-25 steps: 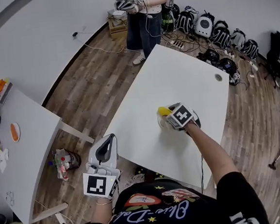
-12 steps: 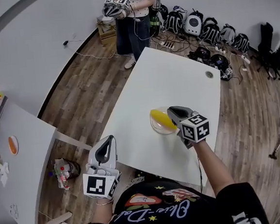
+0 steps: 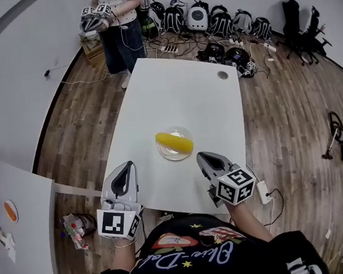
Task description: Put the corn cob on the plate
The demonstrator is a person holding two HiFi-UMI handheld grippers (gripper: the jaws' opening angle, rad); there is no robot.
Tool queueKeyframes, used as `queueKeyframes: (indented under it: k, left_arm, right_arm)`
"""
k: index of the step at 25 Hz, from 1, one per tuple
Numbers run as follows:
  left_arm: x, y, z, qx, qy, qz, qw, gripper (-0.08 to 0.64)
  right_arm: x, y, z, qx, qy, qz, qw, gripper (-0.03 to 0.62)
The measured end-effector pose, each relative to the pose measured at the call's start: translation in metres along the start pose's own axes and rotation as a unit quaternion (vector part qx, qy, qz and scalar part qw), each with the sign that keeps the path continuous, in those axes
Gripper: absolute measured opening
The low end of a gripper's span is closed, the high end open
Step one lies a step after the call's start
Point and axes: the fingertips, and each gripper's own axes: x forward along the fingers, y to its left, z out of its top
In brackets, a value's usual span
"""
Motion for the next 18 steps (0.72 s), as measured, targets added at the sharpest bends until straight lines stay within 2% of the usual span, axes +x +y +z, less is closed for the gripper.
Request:
queueKeyframes:
  k: [8,18]
  left_arm:
    - [0.018,-0.025,-0.001,0.003,0.002,-0.034,0.9994,-0.014]
    - [0.022,-0.027,0.002,0.005,0.005,-0.031,0.9995,-0.014]
  right_arm:
    - [-0.022,-0.002,0.014,-0.009,-0.023,0.002,1.000,0.016]
    - [-0.023,0.001,0.018,-0.011,-0.022,0.013,1.000,0.016]
